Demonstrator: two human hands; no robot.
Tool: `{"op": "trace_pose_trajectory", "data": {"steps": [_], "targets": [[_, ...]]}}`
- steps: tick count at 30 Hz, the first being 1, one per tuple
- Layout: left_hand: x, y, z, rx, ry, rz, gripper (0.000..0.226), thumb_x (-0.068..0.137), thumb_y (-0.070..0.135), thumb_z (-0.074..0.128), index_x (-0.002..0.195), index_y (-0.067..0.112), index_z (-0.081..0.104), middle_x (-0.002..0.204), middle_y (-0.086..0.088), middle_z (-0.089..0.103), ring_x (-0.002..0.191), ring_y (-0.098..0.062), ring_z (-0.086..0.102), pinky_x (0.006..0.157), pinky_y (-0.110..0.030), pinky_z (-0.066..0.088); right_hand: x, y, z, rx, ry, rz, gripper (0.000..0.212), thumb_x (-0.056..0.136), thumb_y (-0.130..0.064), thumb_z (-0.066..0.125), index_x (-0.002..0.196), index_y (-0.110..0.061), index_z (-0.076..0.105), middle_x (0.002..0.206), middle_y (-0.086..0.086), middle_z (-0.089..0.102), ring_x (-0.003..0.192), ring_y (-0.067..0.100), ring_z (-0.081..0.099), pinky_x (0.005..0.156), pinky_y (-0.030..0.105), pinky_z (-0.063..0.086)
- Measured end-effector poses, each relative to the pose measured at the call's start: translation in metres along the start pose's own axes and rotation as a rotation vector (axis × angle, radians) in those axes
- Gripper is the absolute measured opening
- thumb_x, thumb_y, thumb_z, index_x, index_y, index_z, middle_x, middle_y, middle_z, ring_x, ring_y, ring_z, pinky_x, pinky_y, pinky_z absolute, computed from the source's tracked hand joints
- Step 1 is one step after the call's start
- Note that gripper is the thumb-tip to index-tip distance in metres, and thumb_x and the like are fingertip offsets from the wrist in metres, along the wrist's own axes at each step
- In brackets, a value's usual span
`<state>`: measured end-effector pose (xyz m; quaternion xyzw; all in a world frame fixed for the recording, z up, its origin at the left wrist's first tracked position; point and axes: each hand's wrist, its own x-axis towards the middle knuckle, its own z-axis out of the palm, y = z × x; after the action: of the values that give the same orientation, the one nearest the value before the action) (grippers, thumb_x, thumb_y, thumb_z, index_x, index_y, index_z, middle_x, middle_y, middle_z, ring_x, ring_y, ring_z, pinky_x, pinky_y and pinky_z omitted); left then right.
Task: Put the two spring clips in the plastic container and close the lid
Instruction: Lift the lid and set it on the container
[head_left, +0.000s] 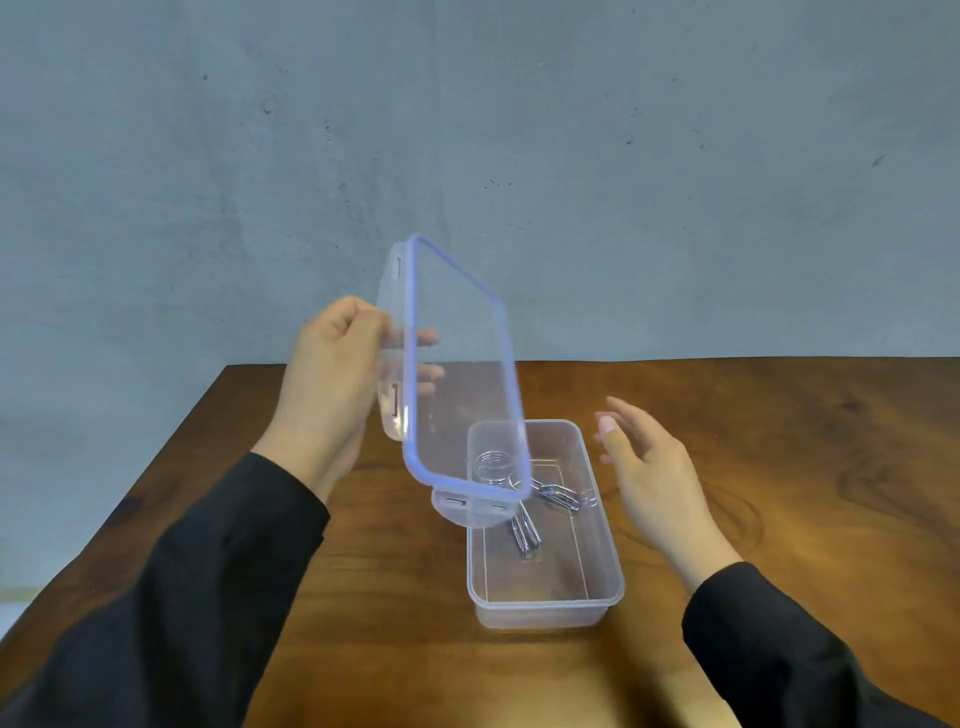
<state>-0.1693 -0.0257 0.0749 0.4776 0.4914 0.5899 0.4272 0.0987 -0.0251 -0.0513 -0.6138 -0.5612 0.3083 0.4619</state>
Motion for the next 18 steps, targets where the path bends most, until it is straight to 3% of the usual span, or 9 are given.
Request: {"op": "trace_pose_trajectory", "data": {"steps": [2,4,8,10,13,18], "targets": [[-0.010,-0.006,0.013,-0.113,-0.014,-0.040,0.018,0.099,0.010,0.040,0.082,0.011,0.044,0.092,-0.019,0.078,0.068,-0.037,0.073,0.056,-0.036,0.061,-0.004,-0.012,-0.001,0.184,-0.145,0.131,0.041,0.100,-0.051,0.047,0.129,-0.027,0.064,0.121,-0.003,0.073,0.105,0.019,0.072,0.093,0.043,0.057],[-0.018,-0.020,0.023,-0.177,-0.009,-0.109,0.018,0.099,0.010,0.040,0.083,0.008,0.048,0.091,-0.022,0.077,0.067,-0.035,0.072,0.056,-0.034,0.060,-0.010,-0.019,-0.005,0.340,-0.263,0.254,0.047,0.103,-0.051,0.044,0.115,-0.016,0.073,0.104,0.007,0.079,0.092,0.026,0.074,0.087,0.045,0.058],[-0.028,-0.067,0.024,-0.042,-0.063,-0.279,0.031,0.104,0.025,0.046,0.100,-0.003,0.059,0.085,-0.019,0.075,0.064,-0.031,0.069,0.059,-0.039,0.059,-0.019,-0.006,-0.015,0.300,-0.198,0.281,0.056,0.099,-0.048,0.056,0.088,0.007,0.061,0.075,0.018,0.062,0.065,0.028,0.052,0.065,0.040,0.049],[-0.029,-0.093,0.020,0.169,-0.113,-0.304,0.046,0.102,0.040,0.052,0.091,-0.004,0.057,0.081,-0.022,0.067,0.065,-0.027,0.064,0.067,-0.040,0.054,-0.021,0.004,-0.017,0.173,-0.157,0.261,0.051,0.099,-0.045,0.056,0.074,-0.001,0.058,0.067,0.016,0.059,0.061,0.024,0.053,0.063,0.036,0.050],[-0.027,-0.123,0.016,0.418,-0.091,-0.303,0.044,0.099,0.042,0.055,0.071,0.009,0.050,0.069,-0.013,0.054,0.064,-0.022,0.052,0.068,-0.038,0.045,-0.023,0.020,-0.014,0.063,-0.140,0.270,0.045,0.099,-0.040,0.058,0.064,-0.012,0.053,0.058,0.005,0.052,0.055,0.016,0.047,0.061,0.033,0.043],[-0.028,-0.156,0.016,0.508,-0.054,-0.370,0.044,0.097,0.043,0.058,0.069,0.012,0.047,0.068,-0.010,0.052,0.063,-0.023,0.049,0.062,-0.039,0.044,-0.026,0.040,-0.004,0.051,-0.127,0.330,0.042,0.097,-0.036,0.061,0.063,-0.015,0.049,0.057,0.000,0.046,0.055,0.016,0.039,0.060,0.033,0.033]]}}
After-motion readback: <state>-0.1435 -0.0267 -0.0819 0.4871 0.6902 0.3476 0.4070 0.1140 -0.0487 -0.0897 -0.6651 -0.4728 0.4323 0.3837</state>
